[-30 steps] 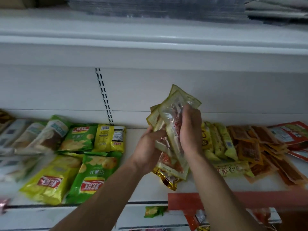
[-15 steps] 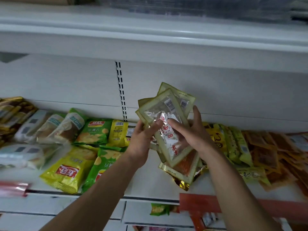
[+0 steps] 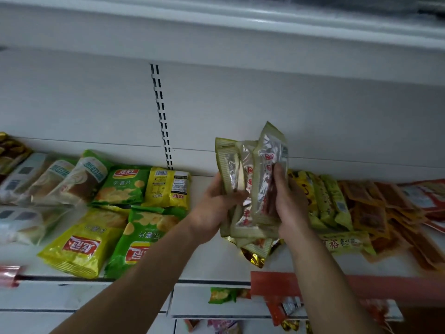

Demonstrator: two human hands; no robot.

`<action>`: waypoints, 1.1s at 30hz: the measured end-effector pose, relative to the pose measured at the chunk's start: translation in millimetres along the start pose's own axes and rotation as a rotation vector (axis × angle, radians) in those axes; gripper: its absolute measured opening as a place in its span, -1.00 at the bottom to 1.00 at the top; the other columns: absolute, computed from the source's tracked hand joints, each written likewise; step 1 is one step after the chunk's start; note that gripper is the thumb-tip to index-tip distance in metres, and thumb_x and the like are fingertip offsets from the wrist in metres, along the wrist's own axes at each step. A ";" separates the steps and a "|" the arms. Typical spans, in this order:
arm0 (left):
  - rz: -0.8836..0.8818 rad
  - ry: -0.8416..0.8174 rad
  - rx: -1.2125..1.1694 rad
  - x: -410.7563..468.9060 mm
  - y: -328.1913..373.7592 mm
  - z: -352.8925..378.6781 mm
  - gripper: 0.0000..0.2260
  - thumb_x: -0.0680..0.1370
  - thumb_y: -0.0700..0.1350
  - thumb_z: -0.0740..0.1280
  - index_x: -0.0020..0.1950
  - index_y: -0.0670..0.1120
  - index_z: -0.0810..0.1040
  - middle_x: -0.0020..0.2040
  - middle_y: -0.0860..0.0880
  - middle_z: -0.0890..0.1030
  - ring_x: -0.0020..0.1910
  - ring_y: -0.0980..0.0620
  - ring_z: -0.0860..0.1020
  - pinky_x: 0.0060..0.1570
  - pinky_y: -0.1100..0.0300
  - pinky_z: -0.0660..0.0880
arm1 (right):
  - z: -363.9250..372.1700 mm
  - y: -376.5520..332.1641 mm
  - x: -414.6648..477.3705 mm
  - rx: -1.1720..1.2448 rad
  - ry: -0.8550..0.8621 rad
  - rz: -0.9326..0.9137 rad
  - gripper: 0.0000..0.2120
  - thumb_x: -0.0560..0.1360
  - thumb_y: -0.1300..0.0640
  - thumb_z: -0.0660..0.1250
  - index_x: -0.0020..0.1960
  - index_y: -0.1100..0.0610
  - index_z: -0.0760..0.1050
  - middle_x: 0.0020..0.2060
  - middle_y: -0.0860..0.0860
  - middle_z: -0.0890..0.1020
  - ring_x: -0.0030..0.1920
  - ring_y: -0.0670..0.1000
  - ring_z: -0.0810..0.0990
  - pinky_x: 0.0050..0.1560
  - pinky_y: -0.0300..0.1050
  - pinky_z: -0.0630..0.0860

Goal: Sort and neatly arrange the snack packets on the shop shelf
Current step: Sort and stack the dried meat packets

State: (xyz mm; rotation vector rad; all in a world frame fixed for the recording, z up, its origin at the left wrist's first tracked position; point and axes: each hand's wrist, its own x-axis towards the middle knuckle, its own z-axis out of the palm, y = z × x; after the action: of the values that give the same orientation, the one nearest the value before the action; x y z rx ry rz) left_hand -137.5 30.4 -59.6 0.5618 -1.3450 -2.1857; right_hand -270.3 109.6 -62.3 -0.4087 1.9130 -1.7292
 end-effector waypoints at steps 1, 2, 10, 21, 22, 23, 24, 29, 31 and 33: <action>-0.004 -0.021 0.033 -1.9 -2.4 4.3 -0.56 0.49 -0.42 0.32 0.35 -0.19 0.43 0.21 -0.30 0.58 0.19 -0.32 0.55 0.20 -0.23 0.50 | -0.3 -0.9 -2.3 0.008 0.009 -0.008 -0.56 0.40 -0.43 0.27 -0.08 -0.08 0.58 -0.32 -0.22 0.69 -0.32 -0.15 0.68 -0.37 -0.17 0.59; -0.012 -0.040 0.061 -2.7 -3.9 7.5 -0.55 0.48 -0.42 0.33 0.35 -0.21 0.43 0.20 -0.31 0.57 0.19 -0.33 0.55 0.20 -0.23 0.50 | -1.5 -1.9 -3.7 0.015 0.001 -0.018 -0.56 0.39 -0.44 0.27 -0.05 -0.10 0.58 -0.30 -0.25 0.68 -0.31 -0.18 0.68 -0.42 -0.24 0.56; -0.123 -0.149 0.016 -0.3 -0.8 28.0 -0.51 0.50 0.16 0.35 0.38 -0.01 0.48 0.25 -0.06 0.61 0.24 -0.04 0.58 0.20 0.07 0.54 | -7.5 -2.2 -8.9 -0.428 0.166 -0.411 -0.61 0.51 -0.37 0.15 0.05 -0.07 0.46 -0.18 -0.20 0.59 -0.20 -0.24 0.56 -0.29 -0.24 0.42; -0.215 0.312 -0.253 4.5 -14.4 -9.8 -0.61 0.52 -0.08 0.39 0.31 -0.18 0.51 0.14 -0.27 0.64 0.10 -0.31 0.62 0.08 -0.23 0.55 | -46.7 22.7 6.8 -0.713 0.046 -0.279 -0.44 0.43 -0.22 0.42 0.32 0.04 0.44 0.14 -0.06 0.51 0.08 -0.04 0.52 -0.01 -0.03 0.54; -0.247 0.314 -0.254 2.7 -17.2 -11.7 -0.64 0.53 -0.06 0.37 0.29 -0.18 0.54 0.13 -0.27 0.64 0.08 -0.30 0.63 0.04 -0.21 0.57 | -47.3 26.4 7.0 -0.740 -0.001 -0.231 -0.40 0.40 -0.26 0.44 0.29 0.04 0.43 0.09 -0.07 0.52 0.02 -0.03 0.53 -0.08 -0.04 0.52; -0.268 0.309 -0.258 0.7 -19.4 -12.0 -0.66 0.55 -0.04 0.35 0.26 -0.17 0.56 0.11 -0.26 0.65 0.06 -0.29 0.64 0.01 -0.19 0.58 | -46.9 30.4 7.2 -0.742 -0.036 -0.194 -0.42 0.38 -0.27 0.45 0.26 0.02 0.43 0.02 -0.10 0.54 -0.06 -0.05 0.53 -0.16 -0.07 0.48; -0.283 0.300 -0.265 -0.7 -21.5 -11.9 -0.68 0.55 -0.03 0.34 0.23 -0.17 0.58 0.10 -0.26 0.65 0.05 -0.28 0.64 -0.01 -0.18 0.59 | -46.6 33.9 8.5 -0.714 -0.053 -0.168 -0.46 0.39 -0.24 0.46 0.24 0.01 0.44 -0.03 -0.13 0.56 -0.12 -0.07 0.55 -0.20 -0.10 0.45; -0.257 0.254 -0.249 -0.4 -23.4 -16.7 -0.74 0.58 -0.02 0.28 0.04 -0.15 0.68 0.00 -0.23 0.68 -0.02 -0.23 0.67 -0.08 -0.11 0.62 | -50.8 38.4 17.1 -0.470 -0.054 -0.089 -0.88 0.46 0.02 0.47 -0.04 -0.04 0.59 -0.17 -0.13 0.64 -0.14 -0.04 0.63 -0.10 0.00 0.58; -0.246 0.256 -0.239 0.6 -23.1 -21.1 -0.79 0.58 -0.05 0.29 -0.03 -0.15 0.65 -0.16 -0.18 0.69 -0.20 -0.16 0.69 -0.26 0.02 0.61 | -52.7 33.1 18.1 -0.340 -0.022 -0.062 -0.94 0.48 0.04 0.45 -0.13 -0.07 0.58 -0.16 -0.13 0.65 -0.14 -0.08 0.61 -0.17 -0.08 0.54; -0.247 0.260 -0.202 -0.7 -24.5 -23.5 -0.85 0.56 -0.08 0.32 -0.01 -0.15 0.58 -0.24 -0.15 0.67 -0.28 -0.13 0.67 -0.33 0.07 0.59 | -53.1 24.5 18.6 -0.265 0.066 -0.069 -0.90 0.51 0.02 0.39 -0.17 -0.08 0.52 -0.17 -0.14 0.61 -0.19 -0.13 0.55 -0.28 -0.16 0.40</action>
State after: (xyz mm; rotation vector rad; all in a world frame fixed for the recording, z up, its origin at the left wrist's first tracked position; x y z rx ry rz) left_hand -128.2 23.8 -91.5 0.9373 -0.9492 -2.3096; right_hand -312.5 146.6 -87.2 -0.5265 2.2092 -1.5513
